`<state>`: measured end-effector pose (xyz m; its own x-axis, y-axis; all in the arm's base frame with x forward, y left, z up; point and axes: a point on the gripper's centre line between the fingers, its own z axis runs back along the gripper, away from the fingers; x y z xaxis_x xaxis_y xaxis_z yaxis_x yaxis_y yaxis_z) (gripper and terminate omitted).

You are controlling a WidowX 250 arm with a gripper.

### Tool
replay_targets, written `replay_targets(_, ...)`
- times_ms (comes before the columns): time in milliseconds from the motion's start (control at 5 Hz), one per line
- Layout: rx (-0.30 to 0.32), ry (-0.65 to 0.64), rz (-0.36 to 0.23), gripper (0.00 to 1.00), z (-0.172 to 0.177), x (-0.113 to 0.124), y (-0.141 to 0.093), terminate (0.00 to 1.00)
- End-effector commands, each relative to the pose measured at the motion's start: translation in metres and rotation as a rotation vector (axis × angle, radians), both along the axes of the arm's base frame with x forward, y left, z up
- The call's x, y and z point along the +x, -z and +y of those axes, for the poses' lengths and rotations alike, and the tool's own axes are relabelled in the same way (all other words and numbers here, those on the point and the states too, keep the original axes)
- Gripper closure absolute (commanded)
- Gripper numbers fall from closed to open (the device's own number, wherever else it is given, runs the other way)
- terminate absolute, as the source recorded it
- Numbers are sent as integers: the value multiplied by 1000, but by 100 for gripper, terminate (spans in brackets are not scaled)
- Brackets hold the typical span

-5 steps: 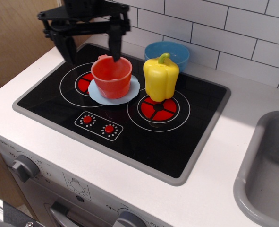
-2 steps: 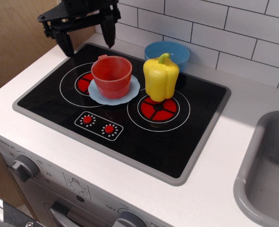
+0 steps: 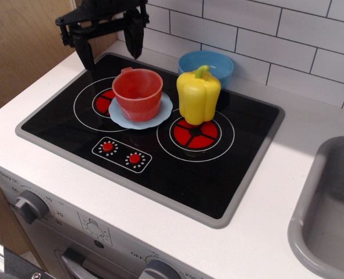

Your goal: Take cup off plate

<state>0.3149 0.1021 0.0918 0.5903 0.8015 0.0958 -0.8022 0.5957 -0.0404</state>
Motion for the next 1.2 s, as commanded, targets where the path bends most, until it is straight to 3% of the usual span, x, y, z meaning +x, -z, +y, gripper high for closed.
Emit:
replay_targets(0,12,-47,-30,0,-3,3,7,0)
replay_targets(400,32,-76,4,0,-10,9,18,0)
replay_targets(600,-8,-88,17,100,-13,11,18,0)
replay_targets(1000,-43,-112,1,100,-10,14,10,0)
